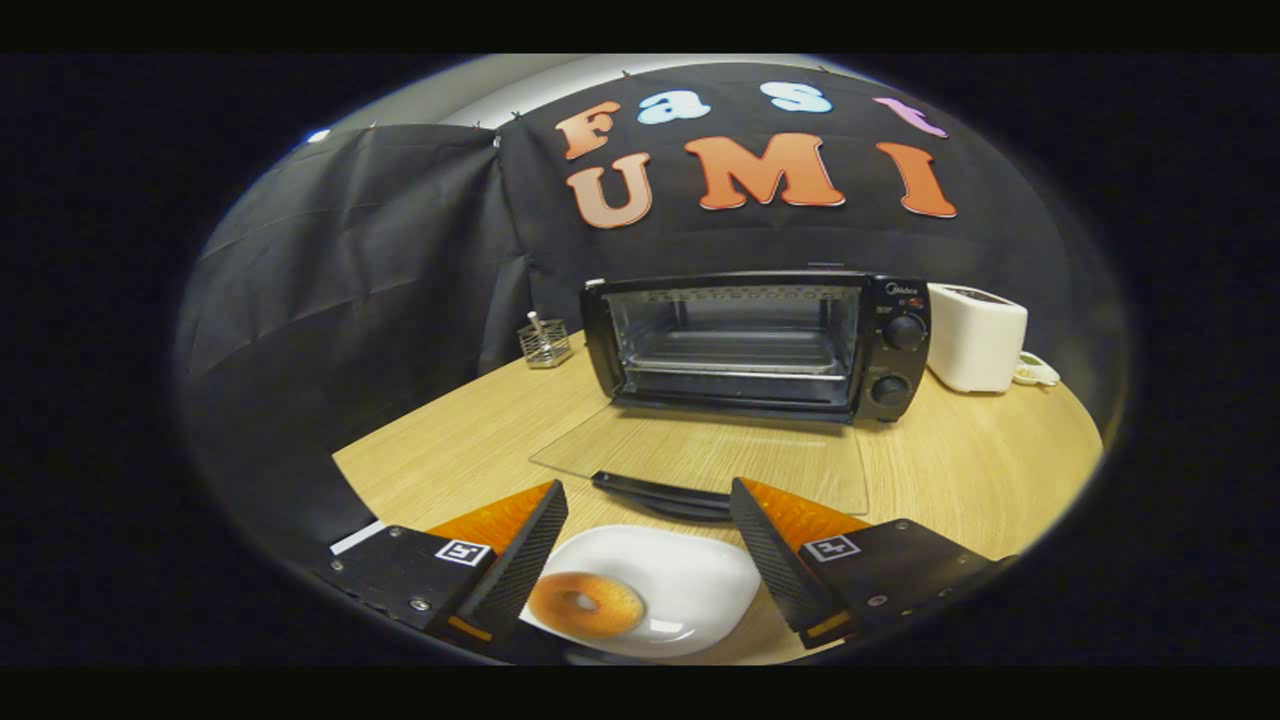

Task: Open the toaster oven, put the food inside, and close the toaster oven door.

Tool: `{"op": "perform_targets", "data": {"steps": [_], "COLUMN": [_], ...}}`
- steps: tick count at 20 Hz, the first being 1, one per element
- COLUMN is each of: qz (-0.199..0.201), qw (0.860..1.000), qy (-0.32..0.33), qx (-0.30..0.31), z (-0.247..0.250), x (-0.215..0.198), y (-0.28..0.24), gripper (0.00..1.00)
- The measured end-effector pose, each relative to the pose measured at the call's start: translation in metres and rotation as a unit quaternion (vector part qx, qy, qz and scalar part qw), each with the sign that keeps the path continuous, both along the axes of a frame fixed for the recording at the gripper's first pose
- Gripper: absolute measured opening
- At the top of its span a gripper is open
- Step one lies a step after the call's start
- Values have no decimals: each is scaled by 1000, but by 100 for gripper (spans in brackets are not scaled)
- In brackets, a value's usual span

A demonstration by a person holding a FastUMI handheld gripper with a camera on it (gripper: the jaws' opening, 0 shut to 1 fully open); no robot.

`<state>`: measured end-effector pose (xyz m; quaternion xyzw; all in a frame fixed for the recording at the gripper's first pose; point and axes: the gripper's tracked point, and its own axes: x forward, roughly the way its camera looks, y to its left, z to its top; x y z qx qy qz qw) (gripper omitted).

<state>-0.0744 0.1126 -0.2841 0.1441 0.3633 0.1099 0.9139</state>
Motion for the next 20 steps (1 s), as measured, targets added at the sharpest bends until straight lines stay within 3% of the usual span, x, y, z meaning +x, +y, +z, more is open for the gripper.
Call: {"op": "perform_targets", "data": {"steps": [6, 14, 17, 20], "qz": [66, 112, 115, 105], "qw": [998, 992, 990, 991], "qy": [22, 59, 74, 88], "qx": [4, -5, -23, 2], "z": [-5, -25, -40, -43], "x": [-46, -74, -78, -78], "y": [22, 40, 37, 40], "gripper": [98, 97, 96, 91]}}
